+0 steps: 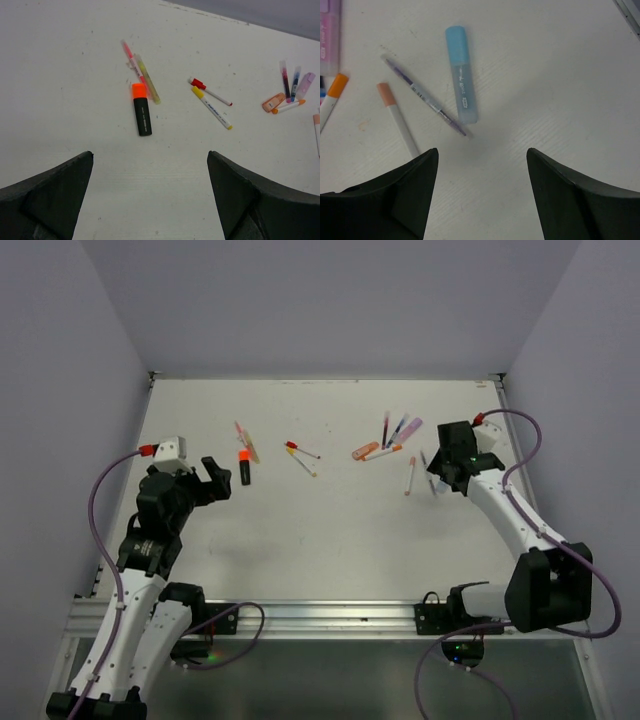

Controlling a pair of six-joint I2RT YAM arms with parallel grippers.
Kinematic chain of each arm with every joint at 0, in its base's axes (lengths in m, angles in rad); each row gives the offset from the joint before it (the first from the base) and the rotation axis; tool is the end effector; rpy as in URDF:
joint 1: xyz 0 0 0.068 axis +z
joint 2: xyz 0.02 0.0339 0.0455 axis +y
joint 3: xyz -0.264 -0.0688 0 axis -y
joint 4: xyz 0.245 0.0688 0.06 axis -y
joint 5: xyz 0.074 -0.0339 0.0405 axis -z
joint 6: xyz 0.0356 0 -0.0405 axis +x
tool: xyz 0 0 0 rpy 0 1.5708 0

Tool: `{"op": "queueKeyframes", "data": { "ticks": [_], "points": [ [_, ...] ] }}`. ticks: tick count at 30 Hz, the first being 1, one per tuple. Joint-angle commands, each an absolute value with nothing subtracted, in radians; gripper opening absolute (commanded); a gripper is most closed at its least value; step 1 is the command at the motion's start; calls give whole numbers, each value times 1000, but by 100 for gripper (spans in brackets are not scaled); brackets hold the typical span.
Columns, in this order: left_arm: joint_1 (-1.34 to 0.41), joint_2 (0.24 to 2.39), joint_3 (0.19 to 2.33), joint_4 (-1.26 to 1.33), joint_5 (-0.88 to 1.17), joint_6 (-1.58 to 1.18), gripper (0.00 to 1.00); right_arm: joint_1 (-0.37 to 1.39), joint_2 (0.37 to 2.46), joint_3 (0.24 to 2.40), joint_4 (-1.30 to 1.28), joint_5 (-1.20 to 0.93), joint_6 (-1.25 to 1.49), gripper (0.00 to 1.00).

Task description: Open the pen caps

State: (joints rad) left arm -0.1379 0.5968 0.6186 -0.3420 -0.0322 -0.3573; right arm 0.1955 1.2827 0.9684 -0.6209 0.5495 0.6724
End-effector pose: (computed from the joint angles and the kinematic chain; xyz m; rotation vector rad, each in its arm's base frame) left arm 0.1480 -0.0194 0.2927 -0.2303 1.8885 -0.3069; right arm 0.2572 0.0320 0.2640 0.7614 2.2162 -0.2740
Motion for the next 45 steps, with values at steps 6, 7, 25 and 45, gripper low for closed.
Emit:
{"op": "queueKeyframes", "data": {
  "ticks": [6, 7, 25, 45],
  "points": [
    [-143, 592, 612, -275, -14, -350, 100, 74, 1460, 1011, -471, 410, 712, 67],
    [-143, 592, 612, -273, -14, -350, 100, 71, 1489, 1012, -462, 405, 710, 66],
    [-155, 592, 611, -272, -8, -347, 100, 20, 1744, 1086, -377, 359, 678, 53],
    [-158, 762, 692, -212, 307, -434, 100, 124, 1381, 959, -221, 295, 476, 0]
  ]
}}
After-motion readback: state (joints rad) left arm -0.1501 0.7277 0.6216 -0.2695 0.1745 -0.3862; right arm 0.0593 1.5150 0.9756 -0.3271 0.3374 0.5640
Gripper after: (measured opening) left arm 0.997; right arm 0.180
